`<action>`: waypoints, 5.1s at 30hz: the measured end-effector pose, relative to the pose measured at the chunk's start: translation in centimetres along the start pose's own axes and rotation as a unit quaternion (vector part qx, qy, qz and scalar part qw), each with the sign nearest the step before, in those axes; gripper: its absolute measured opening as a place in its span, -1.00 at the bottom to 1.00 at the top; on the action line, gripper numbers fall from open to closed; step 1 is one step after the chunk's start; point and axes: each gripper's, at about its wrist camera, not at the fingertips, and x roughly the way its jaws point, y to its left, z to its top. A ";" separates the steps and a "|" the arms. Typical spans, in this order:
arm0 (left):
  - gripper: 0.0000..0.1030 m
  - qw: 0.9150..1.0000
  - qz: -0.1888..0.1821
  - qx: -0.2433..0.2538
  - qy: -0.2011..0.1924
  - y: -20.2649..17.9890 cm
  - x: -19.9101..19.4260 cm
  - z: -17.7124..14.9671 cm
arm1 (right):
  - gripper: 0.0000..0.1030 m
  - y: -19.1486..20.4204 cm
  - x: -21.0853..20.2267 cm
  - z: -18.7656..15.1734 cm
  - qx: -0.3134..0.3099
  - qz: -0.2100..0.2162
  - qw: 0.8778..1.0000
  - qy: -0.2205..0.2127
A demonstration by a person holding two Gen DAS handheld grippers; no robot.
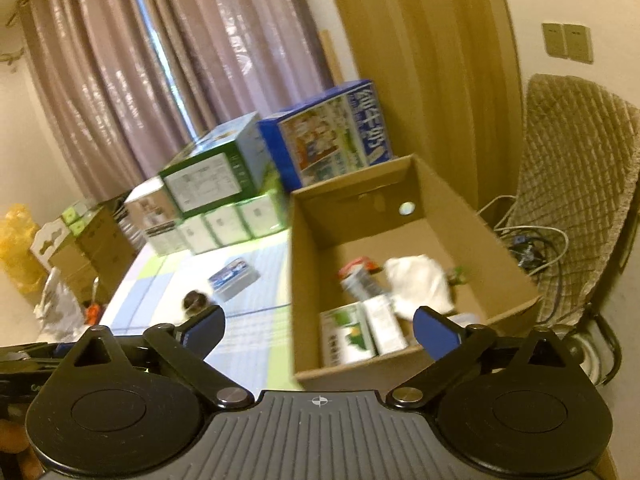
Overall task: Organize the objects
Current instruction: 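Move both tools back over the table toward the scrunchie and floss box, then grasp the blue floss box with the right gripper while the left gripper grasps the brown scrunchie, then lift the floss box and scrunchie and carry both toward the cardboard box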
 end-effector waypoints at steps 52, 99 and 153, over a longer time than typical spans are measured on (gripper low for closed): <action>0.97 0.997 0.081 -0.010 0.008 13.4 4.6 -0.8 | 0.96 12.1 12.2 -1.1 -0.112 0.074 0.990 0.052; -0.58 0.992 -0.073 0.099 0.027 15.5 25.6 3.9 | 0.95 10.0 33.3 1.3 -0.121 0.073 0.982 0.122; -0.69 1.000 0.013 -0.012 0.009 12.8 12.2 0.6 | 0.64 12.6 21.1 -2.3 -0.159 0.011 0.982 0.099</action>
